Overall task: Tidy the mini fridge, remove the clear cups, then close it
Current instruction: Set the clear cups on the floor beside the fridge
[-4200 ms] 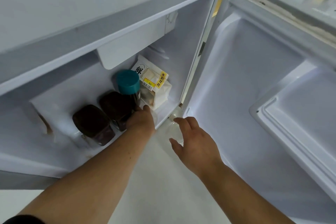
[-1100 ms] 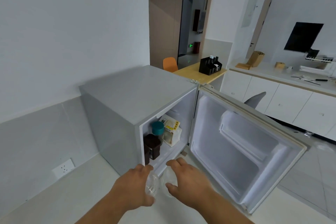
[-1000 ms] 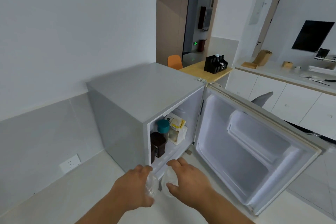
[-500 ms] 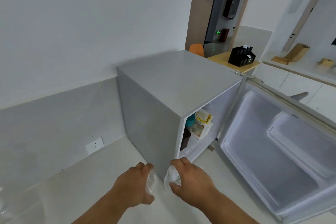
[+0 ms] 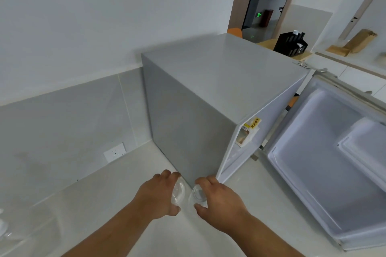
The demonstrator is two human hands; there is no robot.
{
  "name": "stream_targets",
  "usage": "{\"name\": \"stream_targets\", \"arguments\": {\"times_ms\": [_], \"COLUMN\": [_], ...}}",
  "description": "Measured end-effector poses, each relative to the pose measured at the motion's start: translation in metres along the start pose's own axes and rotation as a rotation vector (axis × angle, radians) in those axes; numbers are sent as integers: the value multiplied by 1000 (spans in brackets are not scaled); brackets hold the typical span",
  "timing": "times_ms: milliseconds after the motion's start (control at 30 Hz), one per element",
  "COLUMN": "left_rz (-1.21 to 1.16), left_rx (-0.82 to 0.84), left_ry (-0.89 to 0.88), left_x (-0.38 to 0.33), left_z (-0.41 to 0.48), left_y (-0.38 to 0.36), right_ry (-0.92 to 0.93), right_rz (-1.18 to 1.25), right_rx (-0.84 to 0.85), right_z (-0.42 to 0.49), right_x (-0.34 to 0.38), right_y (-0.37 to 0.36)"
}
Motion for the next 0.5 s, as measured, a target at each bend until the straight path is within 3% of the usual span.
{"name": "stream_targets", "arguments": {"times_ms": [500], "left_rz": [37], "left_rx": [104], "left_ry": [-62], "left_x": [42], "left_z": [27], "left_y": [-52], "right_ry": [-102], "right_rz": [9], "right_rx": [70], "right_z": [23], "right_x": [-9], "right_y": [-75]}}
Point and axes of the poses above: each hand's wrist, its own z-axis towards the middle knuckle, its own y-axis out of the back of the hand, x = y × z, the point moved 5 cm from there along z, towards the middle knuckle, and after that the axes turned 8 degrees about -y, right-handed, at the moved point
